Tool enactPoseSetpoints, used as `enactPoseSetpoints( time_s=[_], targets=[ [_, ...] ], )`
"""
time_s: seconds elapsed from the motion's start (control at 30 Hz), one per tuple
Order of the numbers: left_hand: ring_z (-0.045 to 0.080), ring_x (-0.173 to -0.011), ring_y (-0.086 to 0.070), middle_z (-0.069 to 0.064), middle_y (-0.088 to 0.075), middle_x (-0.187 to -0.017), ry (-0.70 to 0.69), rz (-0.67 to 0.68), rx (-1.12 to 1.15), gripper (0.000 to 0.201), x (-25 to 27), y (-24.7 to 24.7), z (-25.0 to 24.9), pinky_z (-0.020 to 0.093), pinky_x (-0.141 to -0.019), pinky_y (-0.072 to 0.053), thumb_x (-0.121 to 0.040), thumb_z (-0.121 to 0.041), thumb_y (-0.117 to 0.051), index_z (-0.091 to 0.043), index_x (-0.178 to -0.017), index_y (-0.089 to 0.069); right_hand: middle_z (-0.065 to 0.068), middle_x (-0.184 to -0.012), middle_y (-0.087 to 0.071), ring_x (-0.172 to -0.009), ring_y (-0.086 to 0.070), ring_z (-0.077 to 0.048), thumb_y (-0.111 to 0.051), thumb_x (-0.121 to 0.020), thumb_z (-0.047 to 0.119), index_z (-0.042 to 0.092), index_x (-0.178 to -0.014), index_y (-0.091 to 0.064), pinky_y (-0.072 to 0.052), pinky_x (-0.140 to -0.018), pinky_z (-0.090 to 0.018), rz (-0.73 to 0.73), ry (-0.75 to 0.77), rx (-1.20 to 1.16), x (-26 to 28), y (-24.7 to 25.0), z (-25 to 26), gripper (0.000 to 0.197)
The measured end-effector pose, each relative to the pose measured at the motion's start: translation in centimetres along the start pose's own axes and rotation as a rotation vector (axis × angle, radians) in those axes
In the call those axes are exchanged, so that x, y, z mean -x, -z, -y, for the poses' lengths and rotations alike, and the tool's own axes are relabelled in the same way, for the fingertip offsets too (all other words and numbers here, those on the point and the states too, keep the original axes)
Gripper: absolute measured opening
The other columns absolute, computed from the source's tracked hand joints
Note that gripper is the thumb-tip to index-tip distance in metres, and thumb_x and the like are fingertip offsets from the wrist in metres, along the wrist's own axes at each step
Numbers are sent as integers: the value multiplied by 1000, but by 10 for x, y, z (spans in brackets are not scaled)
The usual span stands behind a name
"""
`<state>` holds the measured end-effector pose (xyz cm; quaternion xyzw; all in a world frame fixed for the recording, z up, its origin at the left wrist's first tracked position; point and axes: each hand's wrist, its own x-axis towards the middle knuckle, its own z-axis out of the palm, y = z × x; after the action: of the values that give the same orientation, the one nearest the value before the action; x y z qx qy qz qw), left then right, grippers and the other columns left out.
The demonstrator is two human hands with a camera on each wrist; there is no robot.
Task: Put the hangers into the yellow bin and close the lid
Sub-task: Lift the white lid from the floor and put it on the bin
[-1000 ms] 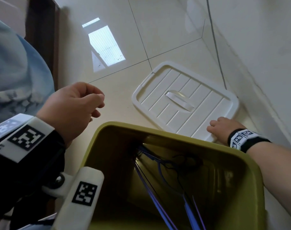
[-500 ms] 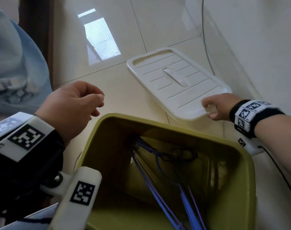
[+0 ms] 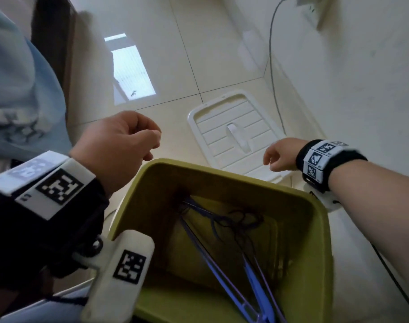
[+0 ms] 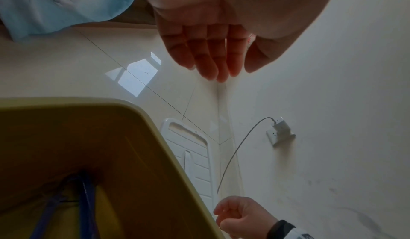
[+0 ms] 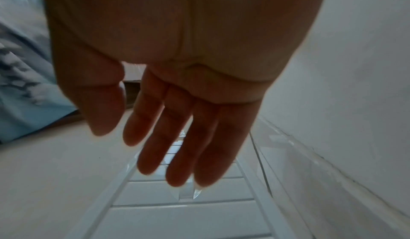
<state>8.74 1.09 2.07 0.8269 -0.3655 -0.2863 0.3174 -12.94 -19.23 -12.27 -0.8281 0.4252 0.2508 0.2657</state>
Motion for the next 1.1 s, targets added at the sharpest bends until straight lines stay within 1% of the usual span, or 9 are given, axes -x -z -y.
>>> enactPoseSetpoints(
  time_s=[0.2,0.3,0.43,0.53,0.63,0.77,0.83,0.97,1.1],
  targets=[
    [17,-76,-62,-1,-66,-83,3,-19,-13,11,-5,10,10,36,-74,-50,-87,-23,-53,-28,-79,-59,1,-126,-60,-111,-59,-20,-60,-85,22,27,-126,-56,-50,-95,-34,-24,-86,172,-32,14,-7,41],
    [19,-77,-61,1,-66,-83,29,-31,-19,11,-10,12,21,37,-74,-48,-86,-23,-53,-28,-78,-58,-3,-132,-57,-116,-57,-23,-61,-86,22,23,-131,-51,-47,-98,-34,5,-174,125,-47,-1,-26,46],
    [22,-77,-62,2,-66,-83,75,-37,-38,9,-17,13,37,40,-74,-49,-85,-24,-54,-28,-78,-59,-13,-135,-54,-121,-52,-31,-62,-85,25,12,-131,-52,-41,-100,-33,-28,-375,-98,-58,-35,-67,48],
    [22,-77,-62,2,-67,-81,87,-34,-59,7,-19,10,45,42,-75,-50,-82,-27,-55,-30,-78,-60,-14,-145,-44,-126,-48,-34,-66,-81,32,15,-139,-40,-40,-103,-38,-41,-496,-317,-64,-58,-93,66],
    [22,-77,-63,0,-68,-80,78,-22,-55,6,-21,6,47,43,-77,-51,-80,-30,-55,-30,-78,-60,-14,-150,-36,-123,-48,-38,-68,-82,29,22,-145,-30,-42,-103,-43,-77,-491,-492,-69,-71,-106,75],
    [19,-73,-63,-12,-70,-68,68,-42,-36,9,-25,8,48,37,-69,-47,-75,-38,-58,-37,-70,-64,-12,-151,-34,-126,-45,-38,-69,-80,27,32,-142,-35,-44,-102,-52,-89,-446,-697,-73,-80,-114,71],
    [20,-73,-61,-9,-69,-69,64,-50,-40,18,-28,10,51,38,-69,-46,-83,-29,-57,-38,-70,-64,-12,-149,-36,-125,-46,-38,-69,-81,26,32,-140,-39,-43,-103,-53,-84,-445,-789,-74,-85,-118,67],
    [22,-73,-60,1,-67,-80,50,-57,-25,15,-30,5,55,38,-69,-44,-87,-23,-55,-31,-75,-61,-12,-149,-36,-125,-46,-39,-68,-82,22,34,-137,-43,-44,-103,-51,-62,-455,-985,-75,-95,-123,62],
    [20,-70,-61,-6,-70,-68,48,-46,-19,6,-30,2,55,35,-67,-45,-73,-35,-59,-32,-71,-64,-10,-151,-33,-133,-38,-35,-69,-81,20,36,-136,-44,-41,-102,-57,-27,-488,-1144,-77,-100,-121,63]
  ],
)
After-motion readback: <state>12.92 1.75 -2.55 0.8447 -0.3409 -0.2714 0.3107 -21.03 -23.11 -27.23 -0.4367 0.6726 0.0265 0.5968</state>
